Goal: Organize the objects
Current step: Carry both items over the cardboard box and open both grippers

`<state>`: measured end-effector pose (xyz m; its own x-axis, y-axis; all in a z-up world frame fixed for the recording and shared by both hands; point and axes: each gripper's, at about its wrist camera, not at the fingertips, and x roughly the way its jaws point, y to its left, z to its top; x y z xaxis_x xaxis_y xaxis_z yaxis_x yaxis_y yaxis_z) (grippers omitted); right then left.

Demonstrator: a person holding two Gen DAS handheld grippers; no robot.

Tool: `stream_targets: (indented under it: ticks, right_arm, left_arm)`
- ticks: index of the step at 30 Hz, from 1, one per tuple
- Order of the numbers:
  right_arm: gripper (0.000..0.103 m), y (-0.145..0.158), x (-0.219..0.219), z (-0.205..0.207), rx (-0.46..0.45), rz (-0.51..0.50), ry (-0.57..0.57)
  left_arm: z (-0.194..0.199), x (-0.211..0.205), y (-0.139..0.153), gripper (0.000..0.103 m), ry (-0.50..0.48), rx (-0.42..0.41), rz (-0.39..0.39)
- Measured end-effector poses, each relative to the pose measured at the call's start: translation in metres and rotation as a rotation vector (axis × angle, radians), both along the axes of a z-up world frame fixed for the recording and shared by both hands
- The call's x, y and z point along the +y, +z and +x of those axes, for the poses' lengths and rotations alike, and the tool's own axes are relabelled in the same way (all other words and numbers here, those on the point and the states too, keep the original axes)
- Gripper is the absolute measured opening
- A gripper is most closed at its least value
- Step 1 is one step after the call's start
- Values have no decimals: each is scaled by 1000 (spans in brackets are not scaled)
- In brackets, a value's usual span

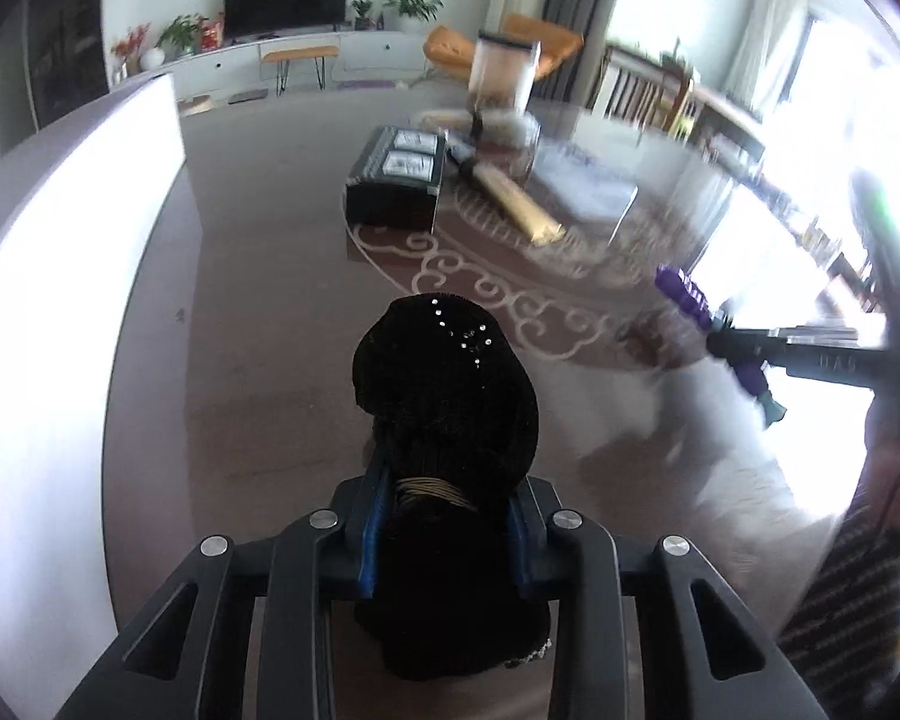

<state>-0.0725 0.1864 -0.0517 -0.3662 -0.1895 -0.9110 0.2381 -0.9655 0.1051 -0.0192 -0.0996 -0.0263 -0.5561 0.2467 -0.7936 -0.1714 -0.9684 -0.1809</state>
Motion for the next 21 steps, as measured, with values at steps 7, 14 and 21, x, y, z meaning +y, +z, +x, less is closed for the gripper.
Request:
stream_targets:
  ticks: [7,14,21]
  right_arm:
    - [19,58,-33,43,84,-148,70]
    - [19,127,-153,66,196,-281,306]
    - [19,152,-291,83,170,-454,532]
  left_arm:
    - [42,-42,60,32,77,126,99]
    - [75,-143,108,32,311,208,71]
    - [96,-239,96,32,574,164,37]
